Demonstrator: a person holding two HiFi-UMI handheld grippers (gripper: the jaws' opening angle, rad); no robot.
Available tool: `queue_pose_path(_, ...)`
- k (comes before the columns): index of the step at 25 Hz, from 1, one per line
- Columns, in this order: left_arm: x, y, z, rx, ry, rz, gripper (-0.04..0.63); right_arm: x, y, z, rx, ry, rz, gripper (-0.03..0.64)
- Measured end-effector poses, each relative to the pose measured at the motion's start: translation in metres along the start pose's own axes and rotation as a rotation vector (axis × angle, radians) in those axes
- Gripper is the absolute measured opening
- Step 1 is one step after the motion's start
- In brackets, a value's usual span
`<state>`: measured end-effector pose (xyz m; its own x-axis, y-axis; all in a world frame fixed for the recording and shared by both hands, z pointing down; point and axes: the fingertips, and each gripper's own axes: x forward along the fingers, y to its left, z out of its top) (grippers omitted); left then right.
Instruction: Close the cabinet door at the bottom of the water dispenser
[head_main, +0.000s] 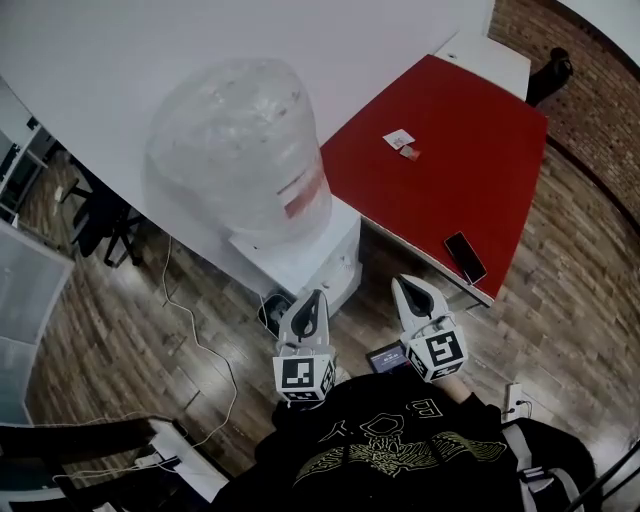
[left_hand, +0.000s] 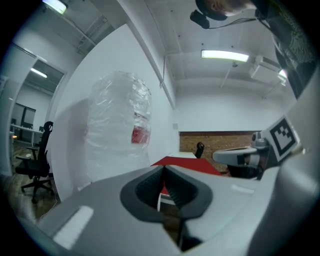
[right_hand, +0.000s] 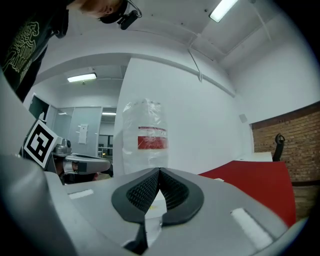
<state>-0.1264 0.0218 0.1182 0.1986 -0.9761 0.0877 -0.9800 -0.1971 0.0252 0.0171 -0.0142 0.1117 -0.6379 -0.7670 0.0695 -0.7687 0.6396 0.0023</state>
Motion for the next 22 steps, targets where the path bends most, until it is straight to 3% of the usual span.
queue_pose_path(8, -0.003, 0.003, 0.001, 0.017, -0.002, 0.014, 0.008, 0.002, 0.003, -0.005, -0.033, 0.021, 0.0, 0.0)
queue_pose_path(22, -0.002, -0.017, 0.002, -0.017, -0.013, -0.05, 0.008, -0.006, 0.004, -0.009, -0.031, 0.022, 0.022, -0.002)
